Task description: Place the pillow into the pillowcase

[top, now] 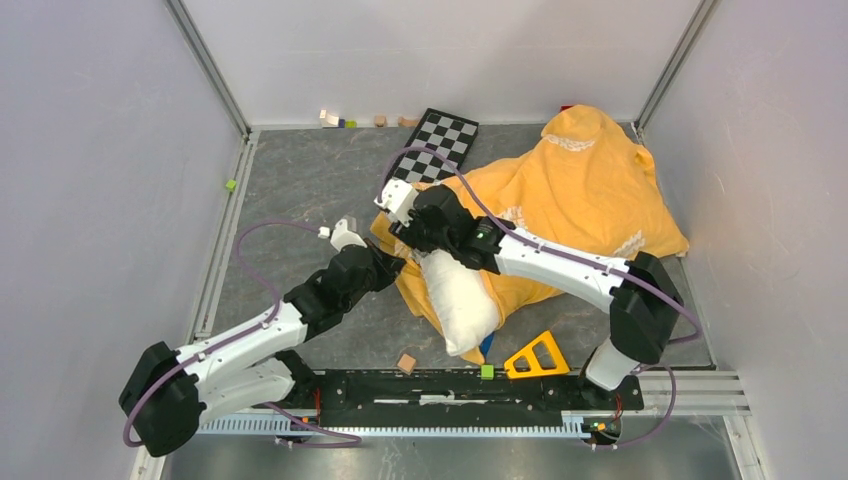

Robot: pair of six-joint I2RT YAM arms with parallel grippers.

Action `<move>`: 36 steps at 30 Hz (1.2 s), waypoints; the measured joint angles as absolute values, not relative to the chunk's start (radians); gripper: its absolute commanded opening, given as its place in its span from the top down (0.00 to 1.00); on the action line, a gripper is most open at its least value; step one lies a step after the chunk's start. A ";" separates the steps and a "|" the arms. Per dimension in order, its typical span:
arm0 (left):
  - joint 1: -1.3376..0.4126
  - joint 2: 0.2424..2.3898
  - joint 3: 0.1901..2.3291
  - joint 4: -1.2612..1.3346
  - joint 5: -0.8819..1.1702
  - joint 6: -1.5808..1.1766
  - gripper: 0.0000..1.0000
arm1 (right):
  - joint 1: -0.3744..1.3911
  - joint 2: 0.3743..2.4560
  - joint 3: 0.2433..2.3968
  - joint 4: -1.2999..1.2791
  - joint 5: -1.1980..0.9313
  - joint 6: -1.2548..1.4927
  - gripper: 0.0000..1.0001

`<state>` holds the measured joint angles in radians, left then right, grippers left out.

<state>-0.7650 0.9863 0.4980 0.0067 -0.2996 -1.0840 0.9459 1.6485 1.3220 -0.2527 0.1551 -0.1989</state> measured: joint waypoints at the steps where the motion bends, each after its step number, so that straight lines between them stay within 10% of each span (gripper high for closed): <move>1: -0.765 0.983 0.498 -0.002 -0.307 -1.085 0.98 | 0.947 1.646 1.309 -0.244 0.177 -0.205 0.77; 4: -0.762 0.966 0.498 -0.057 -0.324 -1.097 0.98 | 0.948 1.599 1.222 -0.193 0.222 -0.196 0.99; 19: -0.706 1.011 0.666 -0.183 -0.288 -1.069 0.97 | 0.945 1.443 0.938 -0.002 0.051 -0.157 1.00; 36: -0.703 0.686 0.600 -0.202 -0.205 -0.950 0.98 | 0.829 1.864 1.405 -0.210 0.165 0.097 1.00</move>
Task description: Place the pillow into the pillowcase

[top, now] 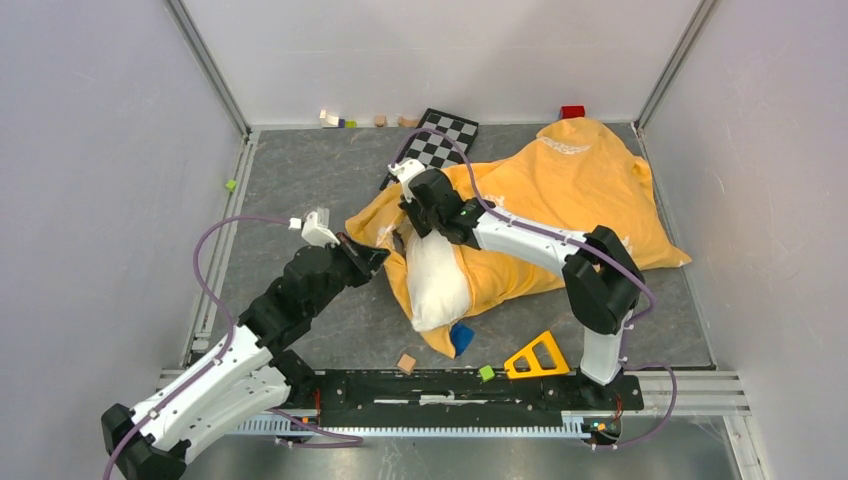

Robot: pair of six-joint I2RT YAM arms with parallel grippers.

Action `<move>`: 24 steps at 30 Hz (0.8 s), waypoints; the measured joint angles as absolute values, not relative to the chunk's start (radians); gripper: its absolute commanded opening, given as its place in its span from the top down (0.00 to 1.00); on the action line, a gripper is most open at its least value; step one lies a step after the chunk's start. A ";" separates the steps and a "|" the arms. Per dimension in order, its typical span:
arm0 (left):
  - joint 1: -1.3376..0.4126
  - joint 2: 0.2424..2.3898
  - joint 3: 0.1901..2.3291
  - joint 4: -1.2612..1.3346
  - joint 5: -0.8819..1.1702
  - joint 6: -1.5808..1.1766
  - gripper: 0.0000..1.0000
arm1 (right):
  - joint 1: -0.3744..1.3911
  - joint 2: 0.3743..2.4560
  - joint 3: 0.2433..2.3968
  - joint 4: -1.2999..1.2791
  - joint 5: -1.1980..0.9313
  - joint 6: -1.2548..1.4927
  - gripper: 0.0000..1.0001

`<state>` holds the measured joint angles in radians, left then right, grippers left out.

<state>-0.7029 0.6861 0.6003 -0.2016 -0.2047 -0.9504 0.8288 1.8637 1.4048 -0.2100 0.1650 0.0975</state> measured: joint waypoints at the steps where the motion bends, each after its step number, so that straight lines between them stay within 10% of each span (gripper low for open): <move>1: -0.702 0.675 0.587 -0.212 -0.206 -0.958 0.98 | 0.828 1.870 1.421 -0.227 0.176 0.111 1.00; 8: -0.701 0.719 0.501 -0.242 -0.211 -1.063 0.98 | 0.836 1.840 1.453 -0.292 0.194 0.136 0.70; 17: -0.680 0.860 0.527 -0.230 -0.204 -1.077 0.98 | 0.980 1.619 1.364 -0.366 0.237 0.048 0.05; 24: -0.654 0.872 0.548 -0.208 -0.196 -1.077 0.98 | 1.069 1.428 1.267 -0.431 0.289 0.021 0.02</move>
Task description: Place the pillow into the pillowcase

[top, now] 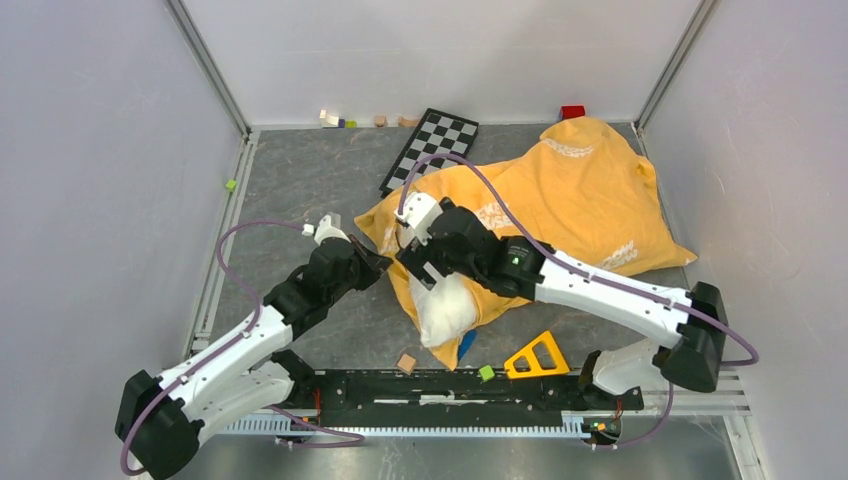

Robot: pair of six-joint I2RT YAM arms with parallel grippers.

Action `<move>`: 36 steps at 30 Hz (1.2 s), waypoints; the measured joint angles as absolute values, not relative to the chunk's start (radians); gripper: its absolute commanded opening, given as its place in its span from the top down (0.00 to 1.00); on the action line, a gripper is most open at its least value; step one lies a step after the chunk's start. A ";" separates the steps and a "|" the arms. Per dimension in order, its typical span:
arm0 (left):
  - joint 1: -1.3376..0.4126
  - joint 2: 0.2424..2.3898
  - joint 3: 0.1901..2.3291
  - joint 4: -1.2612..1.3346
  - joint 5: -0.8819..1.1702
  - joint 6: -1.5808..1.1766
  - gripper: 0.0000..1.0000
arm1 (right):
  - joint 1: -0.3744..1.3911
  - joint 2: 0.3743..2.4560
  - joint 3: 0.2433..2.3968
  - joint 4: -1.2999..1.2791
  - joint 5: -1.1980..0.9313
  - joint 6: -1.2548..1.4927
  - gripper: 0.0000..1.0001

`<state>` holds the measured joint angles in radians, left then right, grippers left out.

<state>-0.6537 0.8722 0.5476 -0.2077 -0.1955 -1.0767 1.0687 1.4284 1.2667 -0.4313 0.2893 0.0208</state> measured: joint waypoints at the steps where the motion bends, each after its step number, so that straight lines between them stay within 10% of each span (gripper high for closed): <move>1: -0.650 0.872 0.548 -0.207 -0.191 -1.077 0.98 | 1.082 1.409 1.254 -0.440 0.298 0.020 0.02; 17: -0.605 0.913 0.579 -0.208 -0.131 -1.076 0.98 | 1.487 1.514 1.134 -0.607 0.669 -0.016 0.02; 24: -0.599 0.916 0.584 -0.236 -0.118 -1.075 0.98 | 1.479 1.657 1.108 -0.626 0.895 0.003 1.00; 29: -0.590 0.918 0.584 -0.224 -0.099 -1.074 0.90 | 1.382 1.520 1.092 -0.532 0.817 0.023 1.00; 36: -0.595 0.990 0.584 -0.186 -0.044 -1.047 0.49 | 1.260 1.269 1.018 -0.358 0.591 0.052 1.00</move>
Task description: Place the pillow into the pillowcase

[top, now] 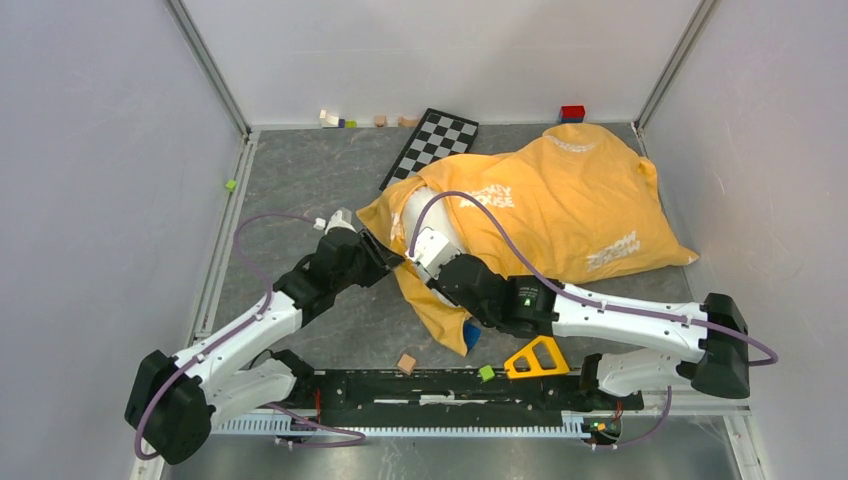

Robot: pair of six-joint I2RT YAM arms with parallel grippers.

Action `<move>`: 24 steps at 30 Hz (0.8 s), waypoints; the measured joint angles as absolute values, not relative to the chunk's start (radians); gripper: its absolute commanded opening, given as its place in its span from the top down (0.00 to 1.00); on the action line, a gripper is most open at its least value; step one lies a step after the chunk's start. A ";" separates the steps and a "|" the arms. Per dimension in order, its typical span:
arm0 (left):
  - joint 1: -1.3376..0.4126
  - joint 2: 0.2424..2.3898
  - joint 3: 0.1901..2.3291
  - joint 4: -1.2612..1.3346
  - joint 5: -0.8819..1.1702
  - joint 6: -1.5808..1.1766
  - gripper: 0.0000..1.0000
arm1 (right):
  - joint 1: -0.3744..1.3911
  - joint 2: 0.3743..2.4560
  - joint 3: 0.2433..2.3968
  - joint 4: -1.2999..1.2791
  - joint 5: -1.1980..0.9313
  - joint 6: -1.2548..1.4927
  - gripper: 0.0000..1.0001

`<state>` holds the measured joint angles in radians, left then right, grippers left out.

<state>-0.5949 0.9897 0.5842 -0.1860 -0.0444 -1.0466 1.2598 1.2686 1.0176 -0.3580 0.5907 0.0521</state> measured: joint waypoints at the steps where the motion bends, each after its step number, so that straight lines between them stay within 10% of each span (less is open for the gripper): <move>1: -0.600 0.994 0.584 -0.186 -0.044 -1.046 0.49 | 1.259 1.264 1.014 -0.351 0.574 0.056 1.00; 24: -0.879 1.000 0.726 -0.414 -0.344 -1.113 0.69 | 1.259 1.276 0.992 -0.322 0.520 0.075 1.00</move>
